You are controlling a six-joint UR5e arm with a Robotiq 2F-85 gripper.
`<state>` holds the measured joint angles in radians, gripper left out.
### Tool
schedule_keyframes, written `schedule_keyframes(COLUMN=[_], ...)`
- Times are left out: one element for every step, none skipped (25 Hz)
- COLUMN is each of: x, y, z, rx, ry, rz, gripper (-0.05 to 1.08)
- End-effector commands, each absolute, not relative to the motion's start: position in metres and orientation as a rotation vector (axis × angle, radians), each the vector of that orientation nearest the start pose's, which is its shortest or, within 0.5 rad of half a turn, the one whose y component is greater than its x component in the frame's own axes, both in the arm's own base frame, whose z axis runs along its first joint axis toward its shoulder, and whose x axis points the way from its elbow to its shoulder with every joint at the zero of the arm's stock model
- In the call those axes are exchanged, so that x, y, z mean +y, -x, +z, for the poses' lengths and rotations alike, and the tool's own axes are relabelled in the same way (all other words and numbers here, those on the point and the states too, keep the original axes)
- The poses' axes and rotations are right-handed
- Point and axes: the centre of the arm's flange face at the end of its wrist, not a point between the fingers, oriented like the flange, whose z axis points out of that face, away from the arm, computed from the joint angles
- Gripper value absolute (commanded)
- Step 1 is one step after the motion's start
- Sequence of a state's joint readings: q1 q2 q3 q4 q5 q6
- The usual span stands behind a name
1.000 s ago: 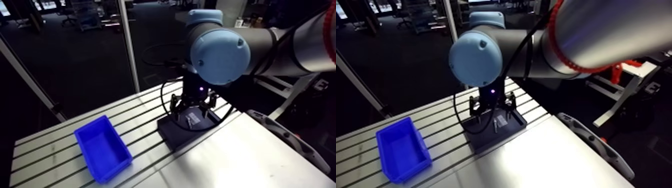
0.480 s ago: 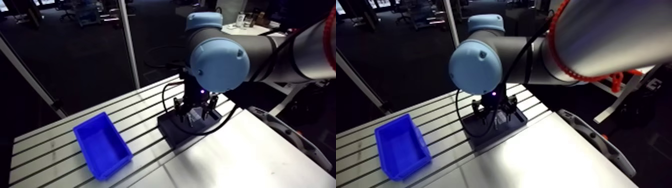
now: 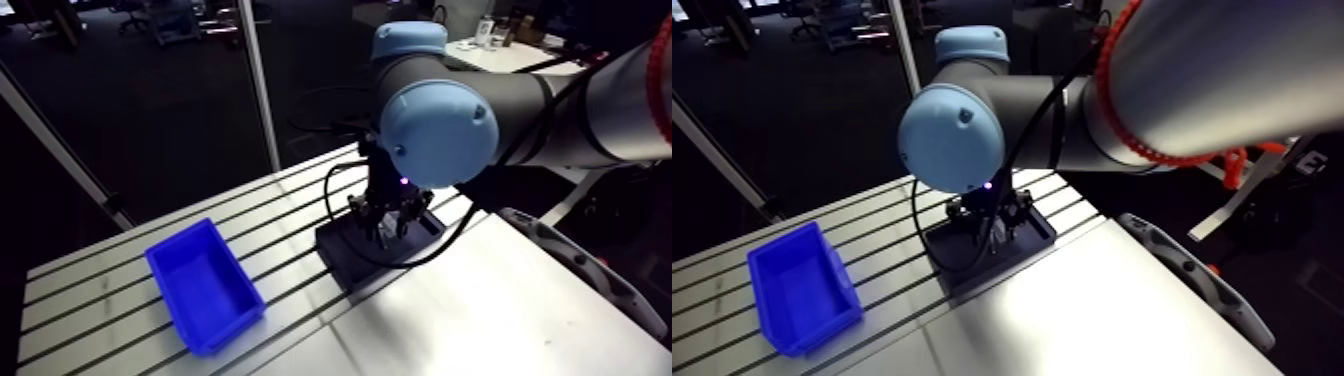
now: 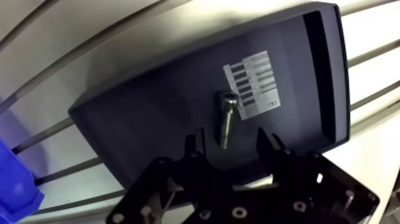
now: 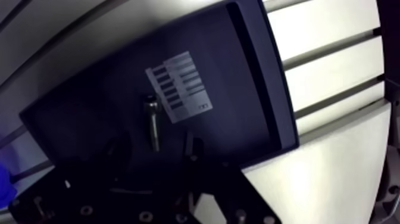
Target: Pick up the M10 bolt from the tray and put it into the blue bin.
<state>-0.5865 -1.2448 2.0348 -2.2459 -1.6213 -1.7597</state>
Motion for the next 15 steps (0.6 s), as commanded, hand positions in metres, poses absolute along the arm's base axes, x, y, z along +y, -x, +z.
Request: schedule_keyframes(x=[0.1694, 0.1694, 0.1693, 0.1693, 0.1693, 0.1696, 0.1699, 0.1692, 0.1695, 0.1688, 0.1691, 0.1691, 0.1694, 0.1694, 0.1694], y=[0.4899, 0.4899, 0.4900, 0.4900, 0.4900, 0.4905, 0.4910, 0.4913, 0.4918, 0.4921, 0.4926, 0.4926, 0.4931, 0.4931, 0.4931], z=[0.1697, 0.1697, 0.1689, 0.1674, 0.1674, 0.1679, 0.1685, 0.1685, 0.1683, 0.1683, 0.1688, 0.1696, 0.1701, 0.1694, 0.1694], rx=[2.956, 2.957, 2.956, 2.953, 2.953, 2.955, 2.956, 2.956, 2.956, 2.957, 2.958, 2.960, 2.961, 2.960, 2.960], ry=[-0.580, -0.578, -0.578, -0.577, -0.577, -0.577, -0.578, -0.576, -0.576, -0.573, -0.574, -0.574, -0.574, -0.574, -0.574], rz=[0.002, 0.002, -0.001, -0.003, -0.003, -0.002, -0.001, -0.001, -0.001, -0.001, 0.000, 0.001, 0.001, 0.001, 0.001], gripper=[0.48, 0.48, 0.49, 0.50, 0.50, 0.51, 0.54, 0.55, 0.55, 0.55, 0.56, 0.57, 0.58, 0.58, 0.59])
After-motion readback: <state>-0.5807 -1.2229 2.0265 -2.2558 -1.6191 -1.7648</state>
